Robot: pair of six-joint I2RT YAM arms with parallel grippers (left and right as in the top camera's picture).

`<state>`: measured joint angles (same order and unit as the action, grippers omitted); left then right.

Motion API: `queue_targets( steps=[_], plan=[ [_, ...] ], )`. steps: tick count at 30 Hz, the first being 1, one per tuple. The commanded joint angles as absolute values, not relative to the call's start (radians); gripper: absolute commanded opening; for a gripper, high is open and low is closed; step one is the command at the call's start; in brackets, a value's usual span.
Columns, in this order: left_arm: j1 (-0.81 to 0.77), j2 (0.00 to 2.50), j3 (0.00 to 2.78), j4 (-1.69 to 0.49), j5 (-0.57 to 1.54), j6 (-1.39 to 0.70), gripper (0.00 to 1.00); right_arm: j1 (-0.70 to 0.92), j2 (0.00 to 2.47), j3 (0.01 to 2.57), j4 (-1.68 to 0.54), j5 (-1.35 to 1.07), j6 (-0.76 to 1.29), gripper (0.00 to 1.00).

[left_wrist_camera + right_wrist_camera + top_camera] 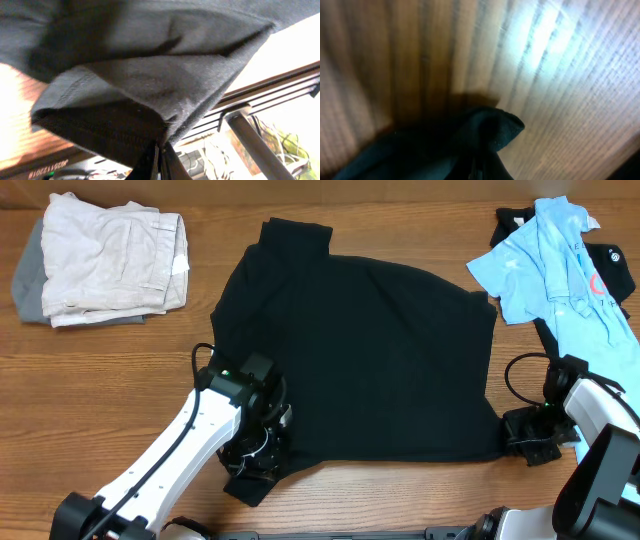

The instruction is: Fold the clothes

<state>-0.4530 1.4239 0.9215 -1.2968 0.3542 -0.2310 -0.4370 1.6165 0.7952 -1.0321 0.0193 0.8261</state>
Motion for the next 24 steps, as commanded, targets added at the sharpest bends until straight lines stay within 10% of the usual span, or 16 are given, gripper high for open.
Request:
queue_targets(
  steps=[1,6,8,9,12,19,24],
  plan=[
    [-0.459,1.404,0.913,-1.308,0.296,-0.272,0.04,-0.440,1.585,0.788,-1.025,0.050,0.841,0.04],
    [-0.459,1.405,0.913,-1.309,0.297,-0.272,0.15,-0.440,1.514,0.851,-1.049,-0.023,0.730,0.08],
    [-0.459,1.405,0.913,-1.309,0.297,-0.272,0.38,-0.440,1.487,0.901,-1.078,-0.047,0.657,0.18],
    [-0.459,1.405,0.913,-1.309,0.297,-0.271,0.55,-0.440,1.473,0.932,-1.104,-0.047,0.627,0.26],
    [-0.459,1.405,0.913,-1.309,0.297,-0.270,0.77,-0.439,1.453,1.019,-1.178,-0.047,0.558,0.92],
    [-0.459,1.405,0.913,-1.305,0.297,-0.270,0.92,-0.439,1.453,1.145,-1.167,-0.151,0.462,0.93],
    [-0.459,1.405,0.913,-1.304,0.297,-0.270,0.97,-0.433,1.469,1.146,-0.940,-0.288,0.414,0.42]
  ],
)
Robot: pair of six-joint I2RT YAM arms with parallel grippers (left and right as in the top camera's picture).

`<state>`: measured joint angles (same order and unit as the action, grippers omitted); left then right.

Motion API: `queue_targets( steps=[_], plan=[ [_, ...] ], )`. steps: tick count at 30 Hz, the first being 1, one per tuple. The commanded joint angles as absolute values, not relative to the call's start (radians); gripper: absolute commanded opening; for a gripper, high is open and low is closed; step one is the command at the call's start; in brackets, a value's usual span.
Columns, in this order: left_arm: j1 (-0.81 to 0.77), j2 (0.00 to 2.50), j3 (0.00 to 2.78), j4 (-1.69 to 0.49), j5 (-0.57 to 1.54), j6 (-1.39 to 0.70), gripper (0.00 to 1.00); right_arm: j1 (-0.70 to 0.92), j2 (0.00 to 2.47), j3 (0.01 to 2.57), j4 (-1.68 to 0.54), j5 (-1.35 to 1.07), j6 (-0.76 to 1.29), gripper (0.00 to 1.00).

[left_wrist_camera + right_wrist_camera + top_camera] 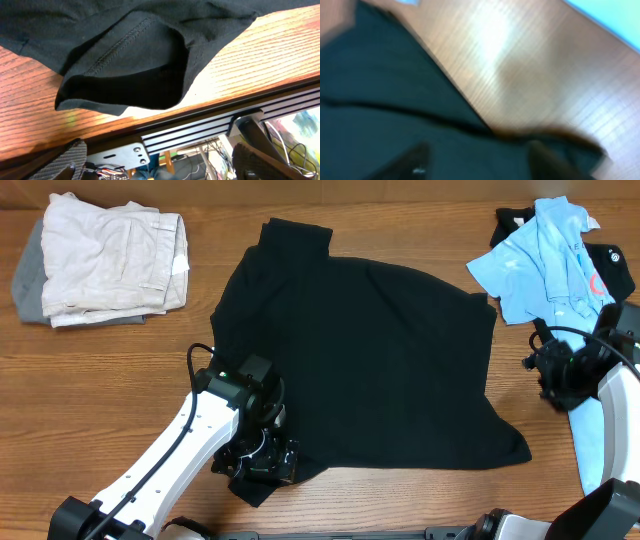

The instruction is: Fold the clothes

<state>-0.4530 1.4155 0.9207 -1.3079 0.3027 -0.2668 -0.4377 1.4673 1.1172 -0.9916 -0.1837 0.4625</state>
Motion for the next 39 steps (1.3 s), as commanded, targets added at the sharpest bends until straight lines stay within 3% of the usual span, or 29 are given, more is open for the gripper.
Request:
queue_targets(
  steps=[1,2,3,8,18,39],
  plan=[
    [-0.459,1.405,0.913,-1.304,0.297,-0.270,0.97,-0.427,1.481,1.146,-0.898,-0.304,0.415,0.32],
    [-0.459,1.405,0.913,-1.304,0.297,-0.270,0.97,-0.419,1.493,1.146,-0.864,-0.317,0.414,0.20],
    [-0.459,1.405,0.913,-1.304,0.297,-0.270,0.97,-0.407,1.508,1.146,-0.834,-0.320,0.414,0.16],
    [-0.459,1.405,0.913,-1.304,0.297,-0.270,0.98,-0.314,1.620,1.146,-0.725,-0.316,0.414,0.04],
    [-0.459,1.405,0.913,-1.304,0.296,-0.270,0.98,-0.235,1.821,1.146,-0.656,-0.229,0.422,0.04],
    [-0.459,1.405,0.913,-1.293,0.295,-0.266,0.99,-0.235,1.936,1.145,-0.615,-0.162,0.414,0.04]
  ],
)
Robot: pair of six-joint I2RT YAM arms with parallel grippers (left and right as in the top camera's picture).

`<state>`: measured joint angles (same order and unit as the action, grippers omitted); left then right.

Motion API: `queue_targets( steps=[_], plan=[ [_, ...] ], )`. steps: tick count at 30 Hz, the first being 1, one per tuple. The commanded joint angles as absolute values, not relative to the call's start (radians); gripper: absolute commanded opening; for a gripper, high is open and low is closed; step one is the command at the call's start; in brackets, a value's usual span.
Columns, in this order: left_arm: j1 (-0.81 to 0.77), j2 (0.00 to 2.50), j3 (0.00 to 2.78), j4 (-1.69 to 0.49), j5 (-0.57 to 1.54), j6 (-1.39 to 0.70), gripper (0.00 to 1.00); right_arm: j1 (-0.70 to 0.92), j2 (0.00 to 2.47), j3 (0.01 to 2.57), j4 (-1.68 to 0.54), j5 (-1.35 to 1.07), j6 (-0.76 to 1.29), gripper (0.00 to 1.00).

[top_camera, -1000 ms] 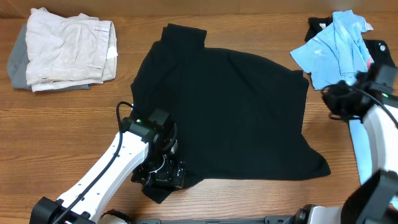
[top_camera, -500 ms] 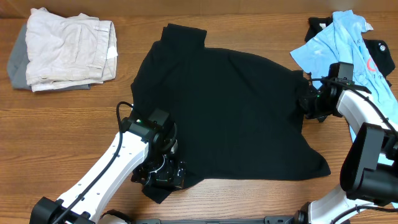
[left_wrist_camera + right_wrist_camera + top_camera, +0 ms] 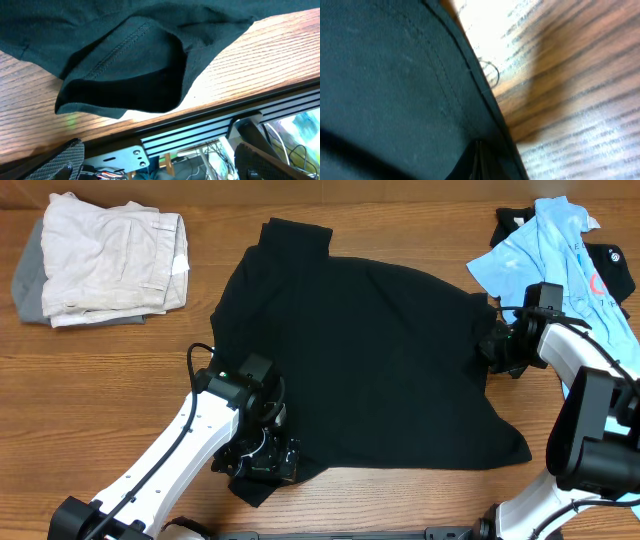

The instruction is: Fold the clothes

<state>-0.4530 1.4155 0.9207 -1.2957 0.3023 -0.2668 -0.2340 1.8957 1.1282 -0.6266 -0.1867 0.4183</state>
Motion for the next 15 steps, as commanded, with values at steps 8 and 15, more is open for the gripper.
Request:
queue_targets(
  steps=[8,15],
  plan=[
    [-0.459,1.405,0.913,-1.293,0.295,-0.266,1.00,-0.243,2.017,1.146,-0.587,0.033,0.445,0.04],
    [-0.459,1.405,0.913,-1.276,0.296,-0.266,1.00,-0.292,2.017,1.216,-0.610,0.071,0.465,0.04]
  ],
)
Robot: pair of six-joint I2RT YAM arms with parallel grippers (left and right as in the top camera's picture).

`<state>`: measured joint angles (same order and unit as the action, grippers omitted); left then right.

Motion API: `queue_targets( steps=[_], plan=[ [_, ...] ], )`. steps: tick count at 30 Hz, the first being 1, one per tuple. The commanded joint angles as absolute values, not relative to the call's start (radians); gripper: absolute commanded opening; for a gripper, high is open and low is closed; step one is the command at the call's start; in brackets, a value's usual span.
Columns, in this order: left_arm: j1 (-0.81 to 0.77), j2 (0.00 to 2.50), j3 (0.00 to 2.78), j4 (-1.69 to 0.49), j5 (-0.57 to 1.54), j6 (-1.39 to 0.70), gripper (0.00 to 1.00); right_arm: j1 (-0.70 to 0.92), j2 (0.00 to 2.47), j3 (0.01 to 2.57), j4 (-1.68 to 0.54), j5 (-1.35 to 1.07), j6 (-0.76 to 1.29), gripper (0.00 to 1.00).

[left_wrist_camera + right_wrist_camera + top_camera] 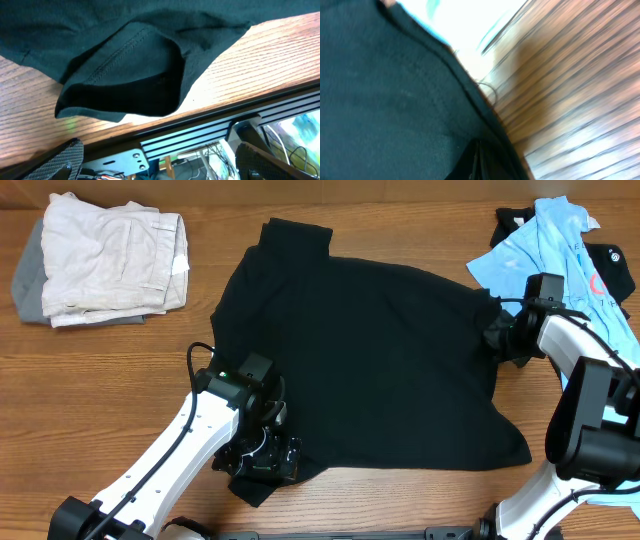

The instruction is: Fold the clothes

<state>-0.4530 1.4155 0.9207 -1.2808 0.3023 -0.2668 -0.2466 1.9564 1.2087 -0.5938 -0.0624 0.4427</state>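
Note:
A black shirt (365, 360) lies spread flat across the middle of the table. My left gripper (262, 460) sits at its lower left corner, open, with the fingers (64, 159) wide apart and the loose black sleeve (125, 85) lying just ahead of them at the table's front edge. My right gripper (497, 338) is at the shirt's right edge, up near the sleeve. In the right wrist view the right gripper (477, 162) has its jaws together, pinching the black hem (470, 95).
A folded beige garment (105, 265) on a grey one lies at the back left. A light blue shirt (555, 265) lies crumpled over a dark garment at the back right, close to my right arm. The table's front edge (240, 87) runs just past the left gripper.
My right gripper, still shut on the shirt's right edge, has shifted slightly up and to the right with the hem. The left gripper is unchanged.
Both grippers were shut on the shirt's lower corners, left and right. Then both were open, the shirt lying flat and the right gripper off by the blue shirt. After that the right gripper was shut on the shirt's right edge, where it stays.

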Motion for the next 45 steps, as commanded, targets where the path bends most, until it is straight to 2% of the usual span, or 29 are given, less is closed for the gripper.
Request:
queue_targets(
  steps=[1,10,16,20,21,22,23,24,25,29,38,45],
  plan=[
    [-0.459,1.405,0.913,-1.276,0.296,-0.266,1.00,-0.299,2.017,1.233,-0.618,0.070,0.467,0.04],
    [-0.459,1.405,0.913,-1.270,0.296,-0.266,1.00,-0.324,2.017,1.499,-0.810,0.121,0.463,0.04],
    [-0.459,1.405,0.913,-1.246,0.296,-0.266,1.00,-0.324,2.016,1.729,-1.025,0.150,0.468,0.05],
    [-0.459,1.405,0.914,-1.225,0.295,-0.266,1.00,-0.325,2.014,1.898,-1.207,0.142,0.506,0.16],
    [-0.459,1.405,0.917,-1.219,0.295,-0.266,1.00,-0.325,2.011,1.938,-1.248,0.125,0.506,0.27],
    [-0.459,1.405,0.924,-1.218,0.295,-0.266,1.00,-0.326,2.008,1.975,-1.287,0.098,0.506,0.60],
    [-0.459,1.405,0.935,-1.218,0.294,-0.266,0.98,-0.326,2.002,2.015,-1.332,0.059,0.505,0.82],
    [-0.459,1.405,0.950,-1.221,0.286,-0.267,0.97,-0.326,1.995,2.045,-1.366,0.021,0.505,0.95],
    [-0.459,1.404,0.972,-1.228,0.281,-0.266,0.97,-0.327,1.985,2.077,-1.404,-0.021,0.505,1.00],
    [-0.459,1.404,1.060,-1.288,0.274,-0.265,1.00,-0.327,1.916,2.136,-1.520,-0.123,0.506,1.00],
    [-0.461,1.414,1.074,-1.396,0.274,-0.192,0.99,-0.324,1.665,2.131,-1.694,-0.122,0.505,1.00],
    [-0.516,1.414,1.074,-1.395,0.340,-0.111,0.96,-0.325,1.486,1.951,-1.694,-0.110,0.579,1.00]
  ],
)
